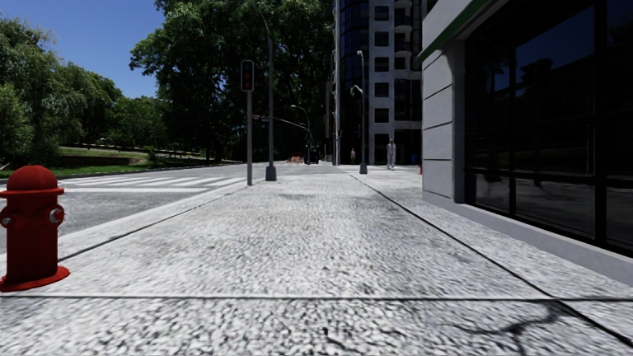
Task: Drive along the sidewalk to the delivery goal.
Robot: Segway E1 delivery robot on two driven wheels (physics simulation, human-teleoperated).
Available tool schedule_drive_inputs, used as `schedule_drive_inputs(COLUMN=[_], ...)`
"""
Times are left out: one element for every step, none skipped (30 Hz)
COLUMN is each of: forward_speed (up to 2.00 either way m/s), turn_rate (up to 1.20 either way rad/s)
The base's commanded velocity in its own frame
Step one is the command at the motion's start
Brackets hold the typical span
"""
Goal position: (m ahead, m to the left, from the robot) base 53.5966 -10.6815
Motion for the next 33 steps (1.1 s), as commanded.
schedule_drive_inputs(forward_speed=[2.00, 2.00, 2.00, 2.00, 2.00, 2.00, 2.00, 2.00, 2.00, 2.00, 2.00, 2.00, 2.00, 2.00, 2.00, 2.00, 2.00, 2.00, 2.00, 2.00, 2.00, 2.00, 2.00, 2.00, 2.00, 2.00, 2.00, 2.00, 2.00, 2.00, 2.00, 2.00, 2.00], turn_rate=[0.00, 0.00, 0.00, 0.00, 0.00, 0.00, 0.00, 0.00, 0.00, 0.00, 0.00, 0.00, 0.00, 0.00, 0.00, 0.00, 0.00, 0.00, 0.00, 0.00, 0.00, 0.00, 0.00, 0.00, 0.00, 0.00, 0.00, 0.00, 0.00, 0.00, 0.00, 0.00, 0.00])
